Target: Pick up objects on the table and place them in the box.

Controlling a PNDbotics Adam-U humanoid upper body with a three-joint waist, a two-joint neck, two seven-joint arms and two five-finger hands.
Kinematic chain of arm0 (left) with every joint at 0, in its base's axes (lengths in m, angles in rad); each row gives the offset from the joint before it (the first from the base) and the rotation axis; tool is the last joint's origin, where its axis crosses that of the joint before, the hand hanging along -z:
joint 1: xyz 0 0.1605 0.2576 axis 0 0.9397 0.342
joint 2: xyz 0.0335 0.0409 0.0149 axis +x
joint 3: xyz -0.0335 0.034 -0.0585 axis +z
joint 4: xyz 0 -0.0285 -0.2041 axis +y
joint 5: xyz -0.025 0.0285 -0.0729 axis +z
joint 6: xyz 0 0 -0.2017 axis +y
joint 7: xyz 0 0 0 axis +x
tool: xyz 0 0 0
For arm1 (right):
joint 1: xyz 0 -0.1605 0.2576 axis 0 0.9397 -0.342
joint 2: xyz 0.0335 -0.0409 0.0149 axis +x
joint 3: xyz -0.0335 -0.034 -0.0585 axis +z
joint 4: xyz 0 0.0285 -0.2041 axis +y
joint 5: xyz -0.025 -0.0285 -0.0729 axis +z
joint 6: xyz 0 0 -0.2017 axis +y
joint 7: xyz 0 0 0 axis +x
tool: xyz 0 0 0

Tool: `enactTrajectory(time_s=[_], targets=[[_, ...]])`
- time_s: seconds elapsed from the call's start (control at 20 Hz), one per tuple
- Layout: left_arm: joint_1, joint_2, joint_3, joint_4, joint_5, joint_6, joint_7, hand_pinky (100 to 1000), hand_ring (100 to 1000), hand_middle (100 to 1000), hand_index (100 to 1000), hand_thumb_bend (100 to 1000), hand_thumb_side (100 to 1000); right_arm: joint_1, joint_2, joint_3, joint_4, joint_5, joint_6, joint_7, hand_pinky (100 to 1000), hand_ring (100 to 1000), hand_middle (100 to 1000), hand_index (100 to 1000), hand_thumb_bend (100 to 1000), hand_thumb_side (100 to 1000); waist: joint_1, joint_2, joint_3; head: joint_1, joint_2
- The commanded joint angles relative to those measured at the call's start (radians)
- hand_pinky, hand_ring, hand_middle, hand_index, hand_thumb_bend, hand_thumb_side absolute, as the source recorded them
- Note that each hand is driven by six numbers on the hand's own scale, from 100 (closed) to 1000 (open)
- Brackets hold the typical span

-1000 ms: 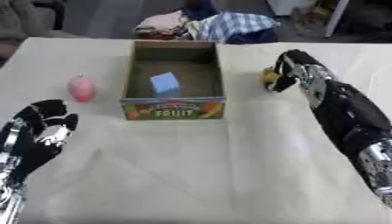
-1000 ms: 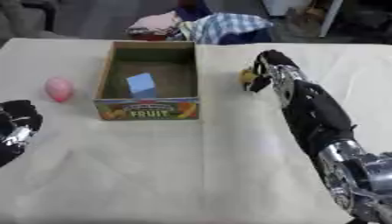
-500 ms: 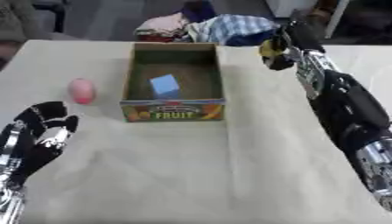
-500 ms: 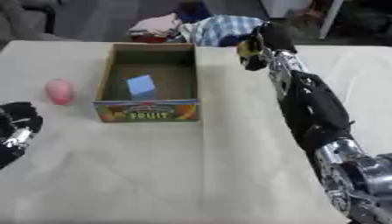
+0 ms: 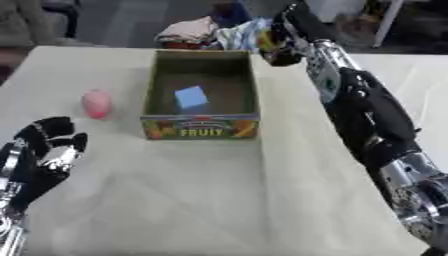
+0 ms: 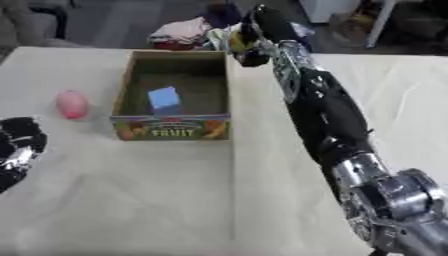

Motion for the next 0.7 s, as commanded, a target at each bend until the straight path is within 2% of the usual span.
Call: enactTrajectory(time_s=[0.05,0.3,0.6,0.7], targets=[[-0.013,0.017,-0.002,-0.018,0.003,-0.001,-0.005,753,757,667,757,408,366,-0.032,0.03,0.013,-0.016,0.028,-0.02,0.012,593,571,312,409,319,121,0.007,-0.016,0.004,-0.007,-0.003],[-0.015,0.015,-0.003,-0.018,0.004,-0.001,-0.006,753,757,667,757,409,366,-0.025,0.074,0.029,0.001,0.066,-0.047,0.024,604,587,357,460,323,177,0.008,-0.016,0.009,-0.011,-0.003],[-0.017,0.013,-0.002,-0.017,0.003,-0.001,-0.006,753,757,667,757,408,366,-0.014,0.09,0.051,0.027,0.075,-0.09,0.089,662,674,524,690,324,353,0.006,-0.014,0.005,-0.009,-0.005],[-0.017,0.014,-0.001,-0.016,0.003,-0.001,-0.005,753,757,667,757,408,366,-0.011,0.089,0.056,0.031,0.067,-0.104,0.122,684,712,621,781,315,414,0.005,-0.013,0.003,-0.007,-0.007]])
